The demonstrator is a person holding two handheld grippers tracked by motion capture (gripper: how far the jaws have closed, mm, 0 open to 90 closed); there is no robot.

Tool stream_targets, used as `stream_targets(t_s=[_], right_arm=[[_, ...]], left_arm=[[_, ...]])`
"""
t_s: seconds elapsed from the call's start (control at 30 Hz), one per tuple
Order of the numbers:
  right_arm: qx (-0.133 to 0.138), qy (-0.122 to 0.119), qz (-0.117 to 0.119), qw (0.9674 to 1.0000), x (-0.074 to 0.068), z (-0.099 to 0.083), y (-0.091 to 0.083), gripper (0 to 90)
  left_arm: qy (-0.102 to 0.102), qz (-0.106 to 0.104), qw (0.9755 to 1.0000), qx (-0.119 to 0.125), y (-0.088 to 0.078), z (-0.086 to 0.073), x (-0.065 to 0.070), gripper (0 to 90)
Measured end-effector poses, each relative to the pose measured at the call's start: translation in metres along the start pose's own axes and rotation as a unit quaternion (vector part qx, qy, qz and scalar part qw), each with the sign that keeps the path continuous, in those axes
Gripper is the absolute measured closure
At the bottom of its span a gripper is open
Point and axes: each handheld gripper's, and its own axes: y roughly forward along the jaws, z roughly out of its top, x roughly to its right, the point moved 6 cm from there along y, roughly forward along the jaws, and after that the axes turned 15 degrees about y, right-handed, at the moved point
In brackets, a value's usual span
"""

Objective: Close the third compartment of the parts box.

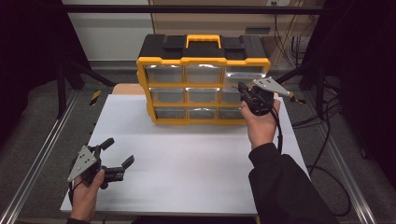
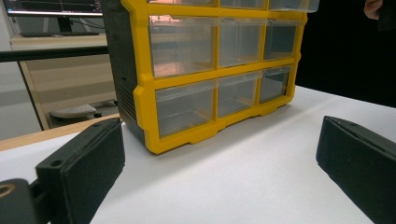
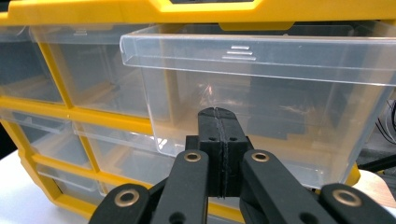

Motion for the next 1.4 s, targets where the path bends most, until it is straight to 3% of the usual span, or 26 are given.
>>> stream_targets(t_s=[1.4], right_arm=[[-0.011,0.006,-0.003,0.9999,0.004,-0.001,0.010,90.0]], left_arm=[[-0.001,0.002,1.0000,-0.001,0.000,0.000,-0.001,0.9]])
